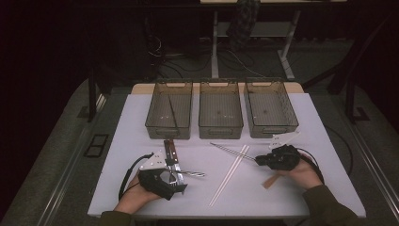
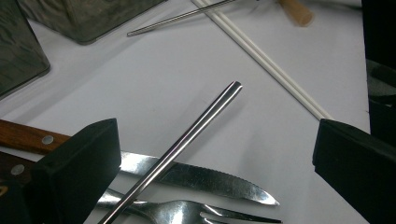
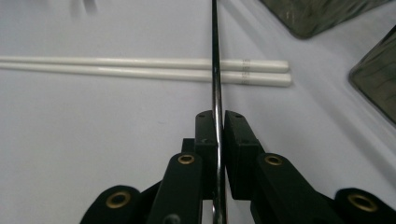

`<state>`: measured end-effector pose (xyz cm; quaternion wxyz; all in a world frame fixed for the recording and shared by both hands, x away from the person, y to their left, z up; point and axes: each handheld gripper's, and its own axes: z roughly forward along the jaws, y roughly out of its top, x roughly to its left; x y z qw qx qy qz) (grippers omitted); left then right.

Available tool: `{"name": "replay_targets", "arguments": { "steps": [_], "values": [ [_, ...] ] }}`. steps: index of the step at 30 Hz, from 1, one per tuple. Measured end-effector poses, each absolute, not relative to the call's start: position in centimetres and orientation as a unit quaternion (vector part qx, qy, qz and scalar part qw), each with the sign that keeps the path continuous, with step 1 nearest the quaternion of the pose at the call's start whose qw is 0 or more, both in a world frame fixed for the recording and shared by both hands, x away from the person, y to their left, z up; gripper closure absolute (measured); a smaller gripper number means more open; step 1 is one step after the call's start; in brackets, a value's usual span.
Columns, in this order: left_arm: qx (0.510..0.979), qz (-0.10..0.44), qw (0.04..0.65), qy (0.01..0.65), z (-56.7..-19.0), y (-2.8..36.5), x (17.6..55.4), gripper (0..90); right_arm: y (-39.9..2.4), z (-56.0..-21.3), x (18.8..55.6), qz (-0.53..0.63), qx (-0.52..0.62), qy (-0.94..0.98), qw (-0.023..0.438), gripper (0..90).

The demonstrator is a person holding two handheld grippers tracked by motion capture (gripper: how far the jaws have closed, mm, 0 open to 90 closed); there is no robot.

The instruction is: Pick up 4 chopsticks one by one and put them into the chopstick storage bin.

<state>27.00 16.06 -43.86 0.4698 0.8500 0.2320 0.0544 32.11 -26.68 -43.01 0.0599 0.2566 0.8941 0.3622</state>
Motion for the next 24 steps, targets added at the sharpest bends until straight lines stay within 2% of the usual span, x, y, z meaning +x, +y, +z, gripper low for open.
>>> {"name": "replay_targets", "arguments": {
  "steps": [24],
  "values": [
    [0.849, 0.052, 0.472, 0.232, -43.9, 16.0, 27.0, 0.0, -27.8, -40.7, 31.7, 0.434, 0.257, 0.862, 0.051, 84.4]
  ]
}}
